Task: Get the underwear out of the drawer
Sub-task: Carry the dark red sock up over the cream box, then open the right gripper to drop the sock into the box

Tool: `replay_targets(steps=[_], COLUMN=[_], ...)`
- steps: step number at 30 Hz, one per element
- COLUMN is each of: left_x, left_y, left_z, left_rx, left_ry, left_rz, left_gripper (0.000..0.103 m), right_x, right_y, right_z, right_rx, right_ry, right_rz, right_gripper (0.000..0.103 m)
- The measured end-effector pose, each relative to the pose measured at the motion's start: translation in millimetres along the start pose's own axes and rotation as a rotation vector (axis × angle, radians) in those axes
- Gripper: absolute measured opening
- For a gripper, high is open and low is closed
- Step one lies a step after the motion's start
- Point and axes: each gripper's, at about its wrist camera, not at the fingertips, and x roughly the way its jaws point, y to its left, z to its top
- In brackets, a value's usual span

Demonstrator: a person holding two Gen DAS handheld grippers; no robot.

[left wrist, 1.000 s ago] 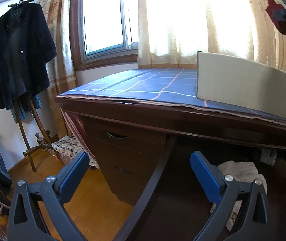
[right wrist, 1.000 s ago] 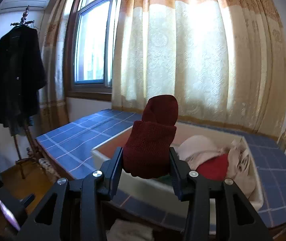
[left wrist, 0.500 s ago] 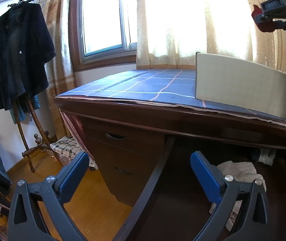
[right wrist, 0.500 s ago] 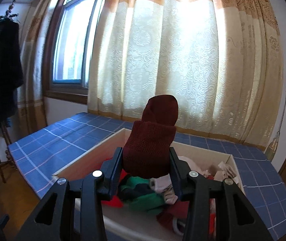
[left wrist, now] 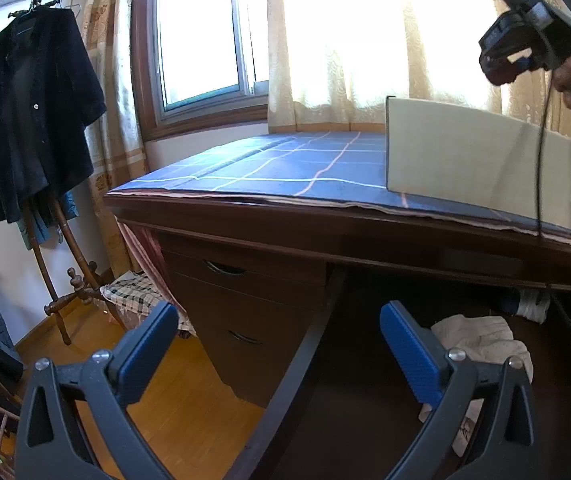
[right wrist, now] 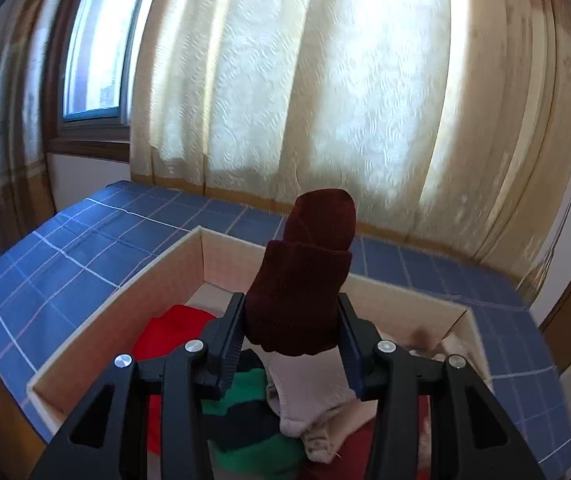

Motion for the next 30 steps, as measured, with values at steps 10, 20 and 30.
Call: replay_targets(steps=[10,20,30], left_x=[0.7,0.2,0.5], left_y=[1.8,2.9,2.4], left_z=[0.0,-0.7,0.0], left_rx=[-0.002,-0.002,-0.001], left_ry=[0.016,0.02,0.021], left_rz=[-0.011,-0.016,-0.017], left_gripper=[0.103,0.103,0.103], right_x=[53.1,88.9,101.3], right_y=[1.2,24.7,29.0], right_z=[7.8,2.7,-0.4], right_rx=[0.05,-0.061,-0.086], right_ry=[0.186,0.371,0.432], right_rz=[-0.003,-0.009,-0.012], right_gripper=[0.046,0.046,0.05])
